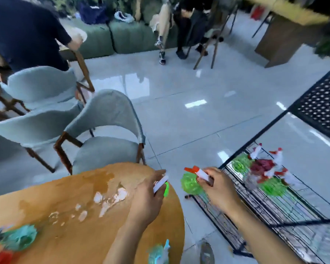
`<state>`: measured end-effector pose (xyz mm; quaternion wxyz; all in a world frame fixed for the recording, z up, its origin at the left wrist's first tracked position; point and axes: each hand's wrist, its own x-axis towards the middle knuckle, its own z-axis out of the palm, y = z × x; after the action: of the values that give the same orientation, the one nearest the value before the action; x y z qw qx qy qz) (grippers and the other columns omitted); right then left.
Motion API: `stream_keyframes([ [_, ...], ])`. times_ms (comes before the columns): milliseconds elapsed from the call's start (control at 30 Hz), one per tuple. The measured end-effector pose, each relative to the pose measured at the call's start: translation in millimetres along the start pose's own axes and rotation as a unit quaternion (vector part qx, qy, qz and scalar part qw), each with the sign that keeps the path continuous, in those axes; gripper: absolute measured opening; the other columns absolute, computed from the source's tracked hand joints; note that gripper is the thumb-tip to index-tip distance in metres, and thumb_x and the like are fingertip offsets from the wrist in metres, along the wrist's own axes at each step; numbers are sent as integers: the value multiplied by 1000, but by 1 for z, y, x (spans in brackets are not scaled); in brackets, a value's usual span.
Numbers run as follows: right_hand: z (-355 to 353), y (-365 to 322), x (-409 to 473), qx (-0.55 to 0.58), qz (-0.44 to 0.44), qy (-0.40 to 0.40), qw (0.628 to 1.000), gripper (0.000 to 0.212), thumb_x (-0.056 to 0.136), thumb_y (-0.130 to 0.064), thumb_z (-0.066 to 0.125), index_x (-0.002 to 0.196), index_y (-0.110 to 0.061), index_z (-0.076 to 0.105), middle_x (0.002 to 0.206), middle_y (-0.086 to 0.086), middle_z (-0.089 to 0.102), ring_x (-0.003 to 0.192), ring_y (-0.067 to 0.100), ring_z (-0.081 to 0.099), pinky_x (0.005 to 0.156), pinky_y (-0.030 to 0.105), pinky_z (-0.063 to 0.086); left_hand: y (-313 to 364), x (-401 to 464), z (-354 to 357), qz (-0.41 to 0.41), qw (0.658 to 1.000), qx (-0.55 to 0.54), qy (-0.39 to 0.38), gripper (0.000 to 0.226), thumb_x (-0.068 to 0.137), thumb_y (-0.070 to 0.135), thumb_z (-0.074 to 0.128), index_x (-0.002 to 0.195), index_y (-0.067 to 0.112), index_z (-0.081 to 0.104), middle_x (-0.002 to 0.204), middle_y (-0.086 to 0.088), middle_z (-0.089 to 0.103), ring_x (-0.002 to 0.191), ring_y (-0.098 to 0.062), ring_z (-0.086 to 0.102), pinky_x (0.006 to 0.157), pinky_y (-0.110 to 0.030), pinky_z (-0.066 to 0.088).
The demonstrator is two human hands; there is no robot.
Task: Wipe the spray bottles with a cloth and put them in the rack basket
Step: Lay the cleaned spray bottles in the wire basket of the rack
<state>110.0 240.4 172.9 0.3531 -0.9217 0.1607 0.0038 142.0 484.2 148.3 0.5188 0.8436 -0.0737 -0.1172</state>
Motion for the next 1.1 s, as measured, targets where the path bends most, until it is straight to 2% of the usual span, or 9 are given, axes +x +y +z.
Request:
stream_keyframes([
  [133,-71,66,-25,29,71,51,996,5,96,-22,74,95,-24,71,82,-9,61,65,3,51,56,24,37,54,21,84,54,995,13,-88,34,102,32,62,135,42,64,114,22,73,83,-5,73,81,-32,58],
  [267,-130,124,-48,81,112,90,986,10,98,-23,73,105,-30,71,99,-4,69,79,9,68,67,30,59,111,30,170,84,983,27,-161,38,98,38,57,134,50,59,115,21,73,89,-15,74,88,-39,60],
  [367,-167,172,-57,79,133,117,981,9,98,-20,73,100,-28,71,92,-11,64,72,-4,61,58,12,46,144,34,235,104,973,47,-201,41,101,29,61,134,53,56,118,20,74,91,-18,75,89,-40,61],
  [500,-208,241,-62,67,182,127,973,13,98,-27,72,107,-18,74,94,-10,63,74,2,59,60,14,44,176,38,316,123,959,72,-245,43,104,19,64,139,43,62,125,15,74,100,-20,75,91,-35,60],
  [667,-249,316,-60,77,224,145,961,17,99,-23,72,112,-13,74,97,-8,63,79,-10,60,62,5,42,202,50,411,127,948,68,-283,42,103,17,66,141,34,65,132,4,74,104,-23,74,97,-39,60],
  [767,-262,354,-54,80,260,154,950,18,99,-23,71,115,-14,74,102,-6,66,77,-1,61,62,8,44,206,60,462,118,942,73,-305,40,104,18,65,142,28,65,122,-4,77,84,-20,76,86,-40,62],
  [900,-268,396,-46,74,296,177,936,20,100,-26,70,117,-17,75,103,-8,64,86,8,59,68,22,39,213,72,518,122,929,102,-334,42,107,20,61,148,26,60,124,-3,77,102,-20,76,86,-25,56],
  [1000,-266,415,-36,84,334,195,918,17,101,-26,68,115,-20,75,101,-8,60,91,14,59,73,28,36,214,85,551,105,924,114,-351,42,108,19,58,149,26,58,124,-6,76,100,-20,76,85,-29,59],
  [1100,-257,430,-24,104,355,207,906,15,101,-25,68,114,-20,74,102,-8,57,92,14,57,71,26,36,212,97,573,93,921,132,-355,41,110,20,55,150,23,57,131,-7,73,117,-25,72,99,-36,56],
])
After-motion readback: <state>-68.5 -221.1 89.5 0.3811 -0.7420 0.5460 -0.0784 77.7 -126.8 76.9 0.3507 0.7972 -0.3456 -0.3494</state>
